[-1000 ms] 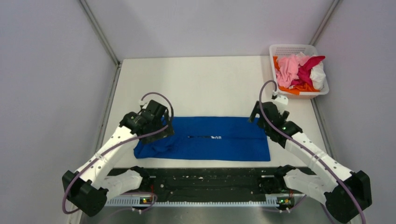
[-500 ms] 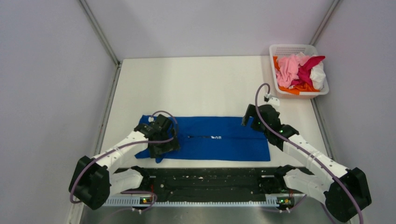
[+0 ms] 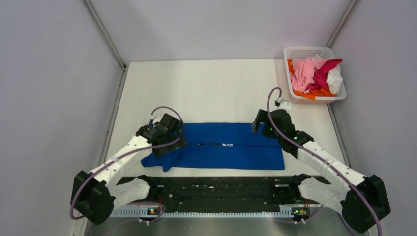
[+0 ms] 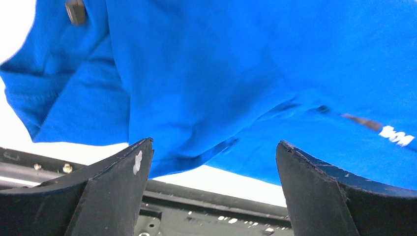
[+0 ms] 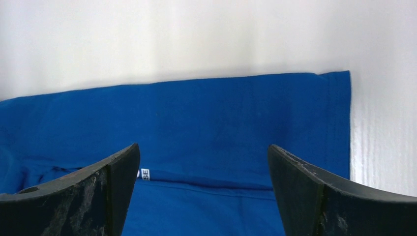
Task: Fold and stack the t-shirts
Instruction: Fold the other side of the tshirt into a rectangle, then rotate the tshirt 90 degrees
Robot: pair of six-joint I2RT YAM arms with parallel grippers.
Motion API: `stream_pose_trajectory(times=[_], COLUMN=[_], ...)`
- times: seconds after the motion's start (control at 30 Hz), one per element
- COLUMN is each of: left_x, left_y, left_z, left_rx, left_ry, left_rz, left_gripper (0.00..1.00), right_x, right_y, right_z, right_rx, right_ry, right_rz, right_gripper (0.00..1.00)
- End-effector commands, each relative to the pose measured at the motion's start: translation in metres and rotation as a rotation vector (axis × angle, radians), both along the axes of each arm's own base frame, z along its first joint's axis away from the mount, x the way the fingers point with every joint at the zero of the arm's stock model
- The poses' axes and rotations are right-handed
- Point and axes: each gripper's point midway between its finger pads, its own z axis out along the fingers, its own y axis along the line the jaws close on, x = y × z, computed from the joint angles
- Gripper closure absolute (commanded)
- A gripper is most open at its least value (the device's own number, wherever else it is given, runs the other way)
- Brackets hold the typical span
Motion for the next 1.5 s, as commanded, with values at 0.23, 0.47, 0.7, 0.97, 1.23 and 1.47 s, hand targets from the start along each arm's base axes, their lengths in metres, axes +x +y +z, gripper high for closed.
stream_pose_trajectory(times=[0.23,0.47,0.7,0.97,1.23,1.47], left_x=[0.057,0.108,0.187,0.331,0.437,0.469], left_y=[-0.013,0.009,0.012,-0.061,-0.152,-0.166], left_z=[-0.017,-0.065,-0.08,-0.054,-0.041,-0.019], left_rx=[-0.126,-0.209,-0.142,-0.43,-0.786,-0.849], left_ry=[-0.091,-0.028,0.079,-0.073,-0.281,-0.446], left_rz=[-0.038,0.047,0.052,-0.09,-0.118,-0.05], left_gripper=[0.01,0.01,0.01,0.01,0.01,0.01], right_x=[-0.003,-0.01,-0.006,-0.025,-0.09,-0.116], right_y=[0.048,0.066,0.06,0.083,0.144,0.181], right_z=[0.013,-0.004,-0.057,-0.085,-0.101,-0.089], right_rx=[0.116,0.143,0.041,-0.025,-0.021,-0.043], right_ry=[-0.064,-0.01,0.13,0.223,0.311,0.307], right_rz=[0.258,0.367,0.316,0.397,0.633,0.783], right_gripper=[0.01,0.01,0.01,0.01,0.01,0.01])
